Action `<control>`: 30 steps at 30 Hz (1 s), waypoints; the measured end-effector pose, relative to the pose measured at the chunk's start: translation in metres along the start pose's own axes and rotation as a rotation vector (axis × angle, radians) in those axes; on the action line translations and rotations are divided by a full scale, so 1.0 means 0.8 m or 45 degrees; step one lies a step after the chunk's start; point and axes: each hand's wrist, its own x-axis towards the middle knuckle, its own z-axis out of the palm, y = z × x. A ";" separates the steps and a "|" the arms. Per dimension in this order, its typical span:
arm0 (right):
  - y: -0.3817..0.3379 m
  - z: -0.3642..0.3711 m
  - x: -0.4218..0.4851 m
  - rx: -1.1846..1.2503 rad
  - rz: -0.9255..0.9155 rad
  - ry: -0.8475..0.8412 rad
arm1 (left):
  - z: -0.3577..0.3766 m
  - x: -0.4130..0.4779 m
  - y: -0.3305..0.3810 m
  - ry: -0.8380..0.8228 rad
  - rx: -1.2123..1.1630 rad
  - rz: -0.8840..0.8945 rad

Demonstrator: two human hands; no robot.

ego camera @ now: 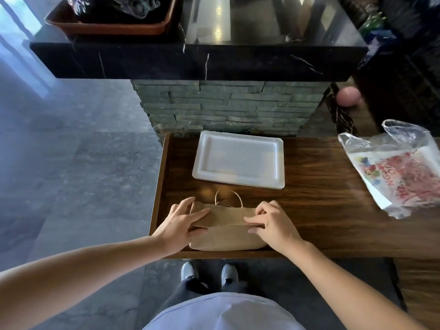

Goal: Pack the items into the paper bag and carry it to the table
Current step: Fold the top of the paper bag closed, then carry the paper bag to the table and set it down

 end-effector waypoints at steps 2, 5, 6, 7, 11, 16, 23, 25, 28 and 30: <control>0.012 0.005 -0.004 0.160 0.086 0.047 | 0.008 -0.003 -0.008 -0.025 -0.243 -0.103; 0.024 0.013 -0.011 0.398 0.274 0.055 | 0.014 -0.010 -0.016 -0.045 -0.371 -0.106; 0.027 0.016 -0.014 0.446 0.324 0.045 | 0.015 -0.013 -0.017 -0.006 -0.371 -0.096; 0.028 0.021 -0.018 0.483 0.361 0.042 | 0.017 -0.016 -0.018 0.062 -0.358 -0.080; 0.020 0.034 -0.029 0.510 0.422 0.136 | 0.015 -0.028 -0.013 0.288 -0.302 0.044; -0.009 0.005 -0.023 0.329 0.244 0.337 | -0.011 -0.038 -0.009 0.470 -0.261 0.114; -0.137 -0.053 -0.010 0.598 -0.121 0.440 | -0.093 -0.134 -0.022 0.908 -0.532 -0.012; -0.193 -0.045 -0.008 0.742 -0.224 0.395 | -0.112 -0.188 -0.042 0.969 -0.687 -0.134; -0.277 -0.015 -0.009 0.873 -0.401 0.302 | -0.123 -0.284 -0.083 0.914 -0.920 -0.278; -0.341 0.020 -0.010 0.917 -0.508 0.192 | -0.120 -0.358 -0.111 0.907 -1.035 -0.363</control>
